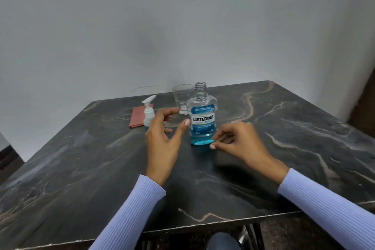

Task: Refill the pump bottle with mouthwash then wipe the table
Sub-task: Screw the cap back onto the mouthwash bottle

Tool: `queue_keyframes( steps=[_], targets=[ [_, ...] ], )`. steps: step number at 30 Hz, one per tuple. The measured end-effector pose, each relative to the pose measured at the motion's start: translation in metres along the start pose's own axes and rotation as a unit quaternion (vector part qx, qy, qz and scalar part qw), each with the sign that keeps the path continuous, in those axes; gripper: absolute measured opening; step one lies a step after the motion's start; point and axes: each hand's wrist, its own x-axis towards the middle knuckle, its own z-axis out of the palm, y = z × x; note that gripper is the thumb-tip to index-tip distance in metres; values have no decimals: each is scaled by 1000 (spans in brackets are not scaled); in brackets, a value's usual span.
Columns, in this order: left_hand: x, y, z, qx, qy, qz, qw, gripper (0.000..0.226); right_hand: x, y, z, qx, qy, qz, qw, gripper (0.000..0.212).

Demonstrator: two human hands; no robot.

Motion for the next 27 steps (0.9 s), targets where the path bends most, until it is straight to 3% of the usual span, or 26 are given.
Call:
queue_keyframes(
  steps=[4,10,15,22,27],
  targets=[
    [19,5,26,-34,-18,-21,999,49,-2,28,-44,-59,76,45,994,22],
    [35,-4,49,-56,-51,-53,996,72,2,52,-53,-111,-24,80,990,67],
    [35,-22,52,-73,-58,-51,994,54,12,60,-41,-71,-4,56,996,50],
    [41,-29,48,-76,-49,-36,995,36,43,25,-44,154,86,-20,984,47],
    [39,-29,48,-73,-34,-44,996,44,63,-5,-50,245,95,-83,961,40]
  ],
)
